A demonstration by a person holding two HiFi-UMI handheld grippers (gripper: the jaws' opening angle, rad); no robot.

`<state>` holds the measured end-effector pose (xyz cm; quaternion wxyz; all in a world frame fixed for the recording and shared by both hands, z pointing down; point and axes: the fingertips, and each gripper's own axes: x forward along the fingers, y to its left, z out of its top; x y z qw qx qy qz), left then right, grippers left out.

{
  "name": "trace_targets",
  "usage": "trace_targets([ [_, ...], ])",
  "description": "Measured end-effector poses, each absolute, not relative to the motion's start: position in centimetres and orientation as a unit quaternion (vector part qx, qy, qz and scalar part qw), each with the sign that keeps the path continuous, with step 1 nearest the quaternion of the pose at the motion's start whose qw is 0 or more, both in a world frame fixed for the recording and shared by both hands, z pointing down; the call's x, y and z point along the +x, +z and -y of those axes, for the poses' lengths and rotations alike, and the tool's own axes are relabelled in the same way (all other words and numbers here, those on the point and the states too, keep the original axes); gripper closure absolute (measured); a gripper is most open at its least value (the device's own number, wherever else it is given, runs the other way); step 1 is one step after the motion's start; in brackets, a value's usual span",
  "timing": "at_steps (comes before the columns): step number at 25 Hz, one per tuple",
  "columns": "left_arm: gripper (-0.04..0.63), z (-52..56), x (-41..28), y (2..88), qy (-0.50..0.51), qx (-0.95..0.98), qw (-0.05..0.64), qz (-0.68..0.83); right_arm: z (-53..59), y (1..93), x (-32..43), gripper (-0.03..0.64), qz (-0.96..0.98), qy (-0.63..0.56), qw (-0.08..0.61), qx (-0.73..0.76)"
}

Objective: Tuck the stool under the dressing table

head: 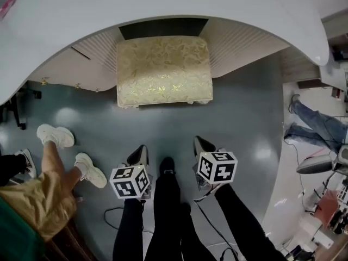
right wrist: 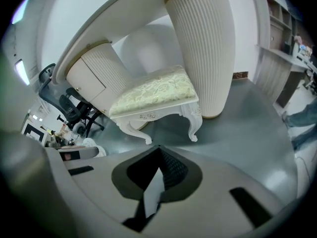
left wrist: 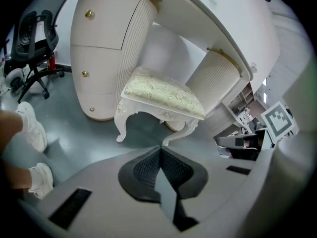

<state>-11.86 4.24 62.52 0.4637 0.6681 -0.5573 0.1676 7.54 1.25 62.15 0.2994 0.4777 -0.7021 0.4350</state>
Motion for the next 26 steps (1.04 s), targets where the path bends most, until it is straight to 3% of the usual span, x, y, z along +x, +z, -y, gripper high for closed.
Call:
trace_targets([
  [12,0.588,-8.3,-13.2,61.3,0.147,0.635,0.484,0.584,-6.7,60.6,5.9,0.612,0.725,0.416,0.327,0.441],
  [26,0.588,-7.0,-13.1,60.1,0.160,0.662,0.455,0.573,-7.3,60.1,6.4,0.612,0.729,0.401,0.321,0.453],
])
